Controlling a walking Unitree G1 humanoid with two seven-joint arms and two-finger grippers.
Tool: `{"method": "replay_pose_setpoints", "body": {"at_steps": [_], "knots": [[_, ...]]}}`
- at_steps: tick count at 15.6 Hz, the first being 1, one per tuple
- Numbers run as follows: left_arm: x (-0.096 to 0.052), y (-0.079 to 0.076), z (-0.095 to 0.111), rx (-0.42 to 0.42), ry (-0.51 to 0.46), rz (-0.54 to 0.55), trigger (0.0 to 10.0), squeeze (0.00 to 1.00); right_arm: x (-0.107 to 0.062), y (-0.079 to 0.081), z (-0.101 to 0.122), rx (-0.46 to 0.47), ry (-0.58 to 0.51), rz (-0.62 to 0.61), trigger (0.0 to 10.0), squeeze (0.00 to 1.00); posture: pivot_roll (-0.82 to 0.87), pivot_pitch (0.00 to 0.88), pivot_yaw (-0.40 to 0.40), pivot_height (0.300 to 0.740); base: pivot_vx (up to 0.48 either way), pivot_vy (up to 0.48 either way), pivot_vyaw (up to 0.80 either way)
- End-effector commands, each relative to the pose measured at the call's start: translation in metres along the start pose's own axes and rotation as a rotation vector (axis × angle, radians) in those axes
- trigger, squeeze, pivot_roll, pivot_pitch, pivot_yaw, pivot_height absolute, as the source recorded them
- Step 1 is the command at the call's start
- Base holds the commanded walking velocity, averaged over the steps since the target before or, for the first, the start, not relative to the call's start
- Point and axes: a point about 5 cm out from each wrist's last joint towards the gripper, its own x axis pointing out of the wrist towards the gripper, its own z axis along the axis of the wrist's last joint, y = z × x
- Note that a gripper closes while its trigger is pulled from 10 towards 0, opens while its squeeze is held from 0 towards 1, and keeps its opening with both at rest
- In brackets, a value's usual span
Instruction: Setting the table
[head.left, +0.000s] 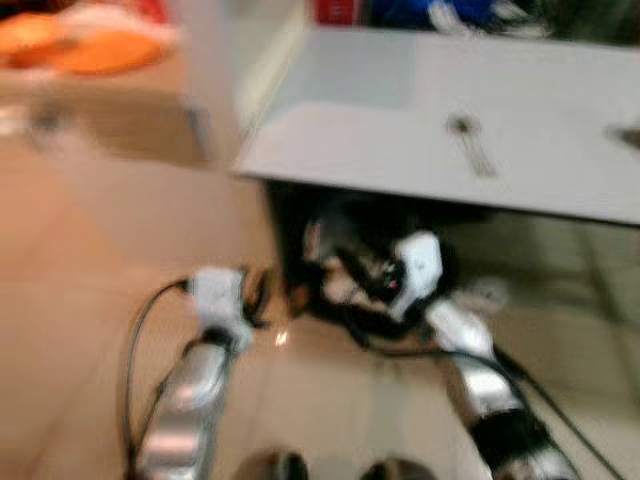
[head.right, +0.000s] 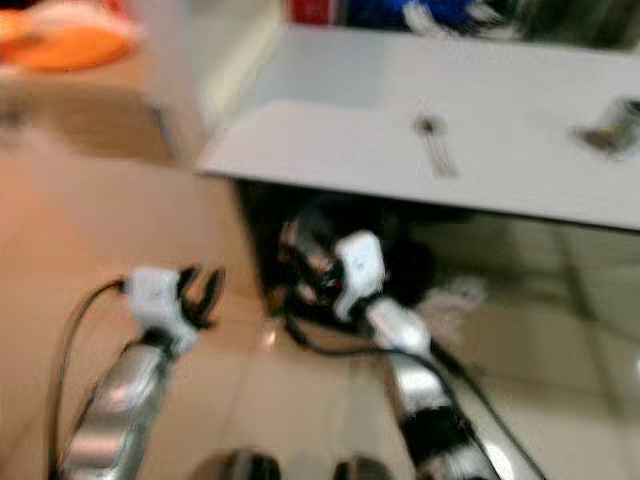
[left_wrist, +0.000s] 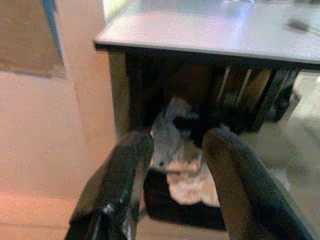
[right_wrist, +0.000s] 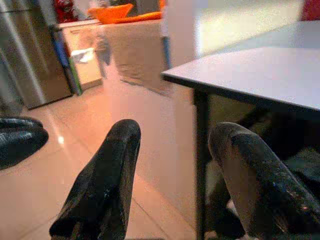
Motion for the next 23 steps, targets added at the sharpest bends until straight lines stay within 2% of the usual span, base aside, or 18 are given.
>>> {"method": "replay_pose_setpoints", "body": {"at_steps": [1, 11, 12, 14, 15, 16, 17, 20, 23], "knots": [[0.001, 0.005, 0.008, 0.008, -0.027, 0.008, 10.0, 0.0, 0.006, 0.005, 0.008, -0.017, -0.036, 0.029, 10.0, 0.0, -0.02, 0.112, 0.024, 0.74, 0.0, 0.48, 0.78], [0.004, 0.001, 0.011, -0.003, -0.053, -0.004, 10.0, 0.0, 0.012, -0.001, 0.019, -0.012, -0.07, 0.003, 10.0, 0.0, -0.03, 0.095, 0.018, 0.74, 0.0, 0.471, 0.78], [0.003, 0.002, 0.016, -0.021, -0.091, 0.002, 10.0, 0.0, 0.015, -0.004, 0.023, -0.011, -0.09, -0.034, 10.0, 0.0, -0.03, 0.09, 0.018, 0.74, 0.0, 0.0, 0.77], [0.002, 0.002, 0.015, -0.02, -0.08, -0.009, 10.0, 0.0, 0.02, -0.007, 0.025, -0.005, -0.078, -0.094, 10.0, 0.0, -0.03, 0.088, 0.018, 0.74, 0.0, 0.0, 0.0], [0.002, 0.0, 0.016, -0.019, -0.083, -0.018, 10.0, 0.0, 0.023, -0.01, 0.029, -0.032, -0.058, -0.095, 10.0, 0.0, -0.03, 0.085, 0.015, 0.74, 0.48, 0.0, 0.79], [0.002, -0.002, 0.018, -0.026, -0.094, -0.025, 10.0, 0.0, 0.024, -0.011, 0.032, -0.01, -0.091, -0.104, 10.0, 0.0, -0.03, 0.085, 0.014, 0.74, 0.48, 0.0, 0.78], [0.002, -0.003, 0.02, -0.026, -0.101, -0.032, 10.0, 0.0, 0.026, -0.012, 0.033, 0.036, -0.101, -0.163, 10.0, 0.0, -0.03, 0.09, 0.013, 0.74, 0.48, 0.0, 0.0], [0.002, -0.007, 0.022, -0.027, -0.108, -0.059, 10.0, 0.0, 0.028, -0.01, 0.039, 0.138, -0.136, -0.159, 10.0, 0.0, -0.03, 0.097, 0.016, 0.74, 0.48, 0.0, -0.27], [0.001, -0.011, 0.024, -0.032, -0.114, -0.077, 10.0, 0.0, 0.029, -0.011, 0.045, 0.146, -0.15, -0.146, 10.0, 0.0, -0.03, 0.101, 0.014, 0.74, 0.48, 0.0, -0.8]]}}
